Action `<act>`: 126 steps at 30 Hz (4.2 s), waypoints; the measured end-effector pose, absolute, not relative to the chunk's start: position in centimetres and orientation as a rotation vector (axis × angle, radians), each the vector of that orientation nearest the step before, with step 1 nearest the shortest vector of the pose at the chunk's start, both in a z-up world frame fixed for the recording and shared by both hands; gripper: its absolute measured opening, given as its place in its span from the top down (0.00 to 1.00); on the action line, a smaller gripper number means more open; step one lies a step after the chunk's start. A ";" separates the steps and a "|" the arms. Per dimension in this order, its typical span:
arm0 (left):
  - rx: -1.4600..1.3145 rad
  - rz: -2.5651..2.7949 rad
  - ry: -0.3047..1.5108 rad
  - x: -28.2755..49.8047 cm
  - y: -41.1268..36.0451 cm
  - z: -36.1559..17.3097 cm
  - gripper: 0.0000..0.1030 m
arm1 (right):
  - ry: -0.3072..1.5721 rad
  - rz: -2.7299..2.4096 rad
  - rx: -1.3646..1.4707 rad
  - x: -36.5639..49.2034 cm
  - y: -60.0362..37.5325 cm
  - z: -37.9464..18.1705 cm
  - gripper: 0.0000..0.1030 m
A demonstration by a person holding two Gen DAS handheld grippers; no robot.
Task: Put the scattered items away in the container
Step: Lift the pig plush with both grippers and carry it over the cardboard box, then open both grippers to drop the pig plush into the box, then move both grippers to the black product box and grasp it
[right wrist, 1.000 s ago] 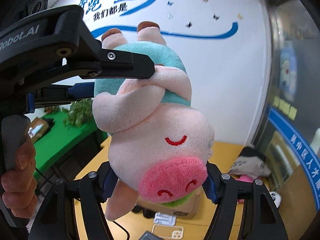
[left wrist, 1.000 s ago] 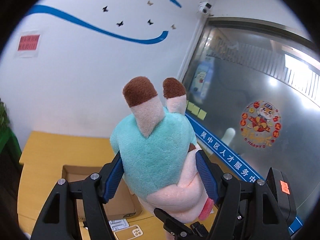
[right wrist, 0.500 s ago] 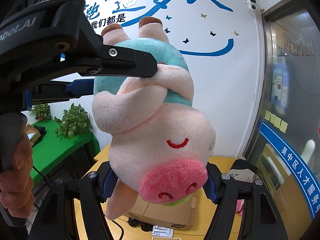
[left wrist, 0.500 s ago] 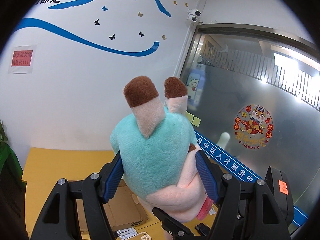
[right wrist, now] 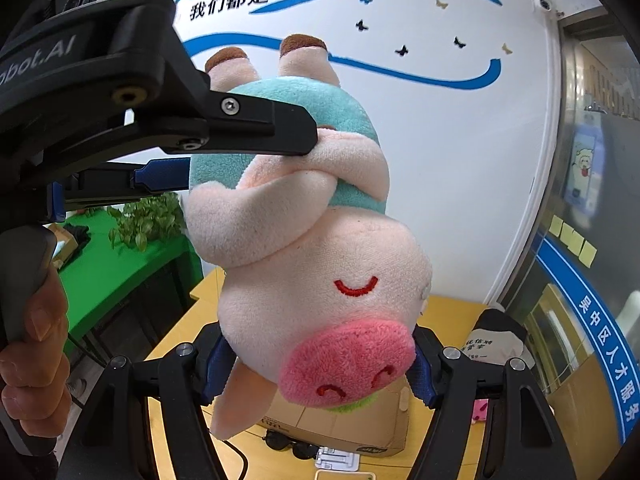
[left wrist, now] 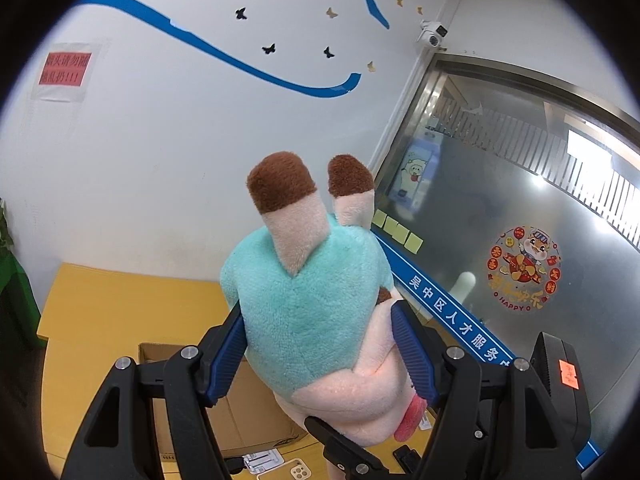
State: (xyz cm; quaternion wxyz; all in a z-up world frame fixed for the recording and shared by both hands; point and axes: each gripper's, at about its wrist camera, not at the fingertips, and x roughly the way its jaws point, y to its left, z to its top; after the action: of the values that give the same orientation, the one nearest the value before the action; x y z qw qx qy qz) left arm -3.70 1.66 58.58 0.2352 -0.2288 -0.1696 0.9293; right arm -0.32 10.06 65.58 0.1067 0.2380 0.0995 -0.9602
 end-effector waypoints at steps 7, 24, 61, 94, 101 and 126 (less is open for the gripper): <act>-0.725 2.501 -0.535 -9.0 -0.7 54.6 0.32 | 0.306 -2.805 0.831 -5.2 8.4 62.5 0.27; -1.147 2.355 -0.632 -26.0 -1.4 38.8 0.32 | 0.189 -2.627 1.273 -22.8 8.9 48.2 0.27; -1.764 2.276 -0.447 -40.4 -7.6 12.1 0.28 | -0.435 -2.034 1.714 -41.3 10.4 11.1 0.10; -1.995 2.012 -0.329 -17.3 -4.3 7.4 0.34 | 0.141 -2.303 1.973 -23.2 28.4 13.4 0.12; -1.905 2.203 -0.358 -14.3 -3.9 12.7 0.34 | 0.107 -2.354 1.902 -17.6 29.3 17.3 0.12; -1.666 2.144 -0.555 -1.1 5.3 19.3 0.23 | -0.193 -2.271 1.802 -1.0 26.5 23.0 0.02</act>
State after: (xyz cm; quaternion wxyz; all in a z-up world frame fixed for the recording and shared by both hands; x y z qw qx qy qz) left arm -1.13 5.30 19.27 0.1842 -0.5910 -0.1967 0.7603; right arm -0.97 26.54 23.03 0.1180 0.6159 -0.0660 -0.7761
